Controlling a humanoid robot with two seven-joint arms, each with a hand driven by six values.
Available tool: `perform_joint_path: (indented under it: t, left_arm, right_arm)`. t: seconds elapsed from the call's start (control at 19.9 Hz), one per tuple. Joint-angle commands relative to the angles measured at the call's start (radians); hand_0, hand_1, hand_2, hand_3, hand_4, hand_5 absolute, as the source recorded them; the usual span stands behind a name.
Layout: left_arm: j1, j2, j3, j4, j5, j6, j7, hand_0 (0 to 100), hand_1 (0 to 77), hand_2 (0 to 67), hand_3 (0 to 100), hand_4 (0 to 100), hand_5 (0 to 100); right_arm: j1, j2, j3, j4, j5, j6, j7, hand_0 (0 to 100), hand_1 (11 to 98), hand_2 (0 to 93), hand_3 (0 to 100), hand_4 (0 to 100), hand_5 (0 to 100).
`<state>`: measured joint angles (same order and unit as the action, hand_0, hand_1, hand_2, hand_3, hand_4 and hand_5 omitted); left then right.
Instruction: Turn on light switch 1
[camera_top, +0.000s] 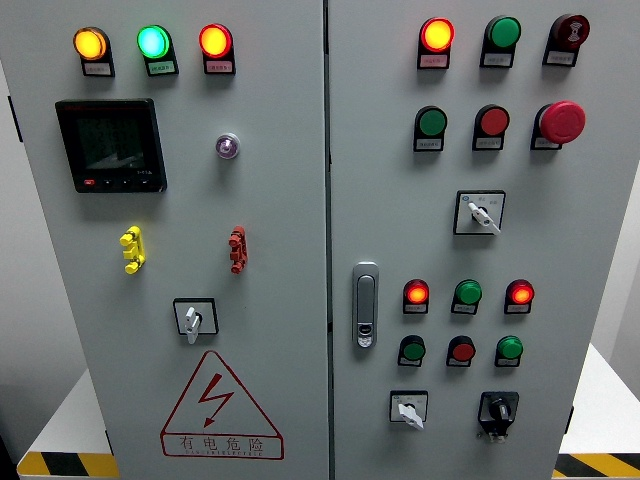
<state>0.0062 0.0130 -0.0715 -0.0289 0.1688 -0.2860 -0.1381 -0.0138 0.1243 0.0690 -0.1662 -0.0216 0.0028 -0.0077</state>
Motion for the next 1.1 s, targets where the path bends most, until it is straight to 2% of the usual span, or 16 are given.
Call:
perform_joint_path:
  t: [0.0,0.2,0.55,0.7,0.8,0.9,0.95,1.05]
  left_arm:
    - [0.0,-0.002,-0.001,0.0,-0.003,0.001,0.002,0,0.0,3.5,0,2,0]
    - [0.0,-0.002,-0.002,0.0,-0.005,0.001,0.002,0,0.0,3.1,0,2,0]
    - [-0.002,0.001,-0.007,-0.006,-0.005,0.001,0.003,0,0.0,2.7,0,1,0]
    - [-0.003,0.005,-0.104,-0.011,0.03,0.002,0.006,0,0.0,2.5,0,1,0]
    - [-0.003,0.001,-0.319,-0.011,0.189,-0.001,0.031,0,0.0,2.4,0,0,0]
    - [-0.002,-0.002,-0.591,-0.009,0.482,-0.002,0.031,0,0.0,2.1,0,0,0]
    - [0.0,-0.004,-0.714,-0.009,0.609,-0.002,0.031,0,0.0,2.1,0,0,0]
    - [-0.002,-0.015,-0.929,-0.011,0.82,-0.002,0.031,0,1.1,1.9,0,0,0]
  right_arm:
    - [0.0,-0.0015,0.0,-0.001,0.0,0.0,0.0,0,19.5,0.0,19,19,11]
    - [0.0,0.0,0.0,0.001,0.0,-0.001,0.0,0,19.5,0.0,19,19,11]
    - [0.0,-0.0015,0.0,-0.001,0.0,0.0,0.0,0,19.5,0.0,19,19,11]
    - [0.0,0.0,0.0,0.001,0.0,0.0,0.0,0,19.6,0.0,19,19,11]
    - [0.0,-0.0015,0.0,0.001,0.0,0.0,0.0,0,19.5,0.0,19,19,11]
    - [0.0,0.0,0.0,0.001,0.0,-0.001,0.0,0,19.5,0.0,19,19,11]
    - [0.0,-0.0015,0.0,0.001,0.0,0.0,0.0,0,19.5,0.0,19,19,11]
    - [0.0,0.0,0.0,-0.001,0.0,0.0,0.0,0,19.5,0.0,19,19,11]
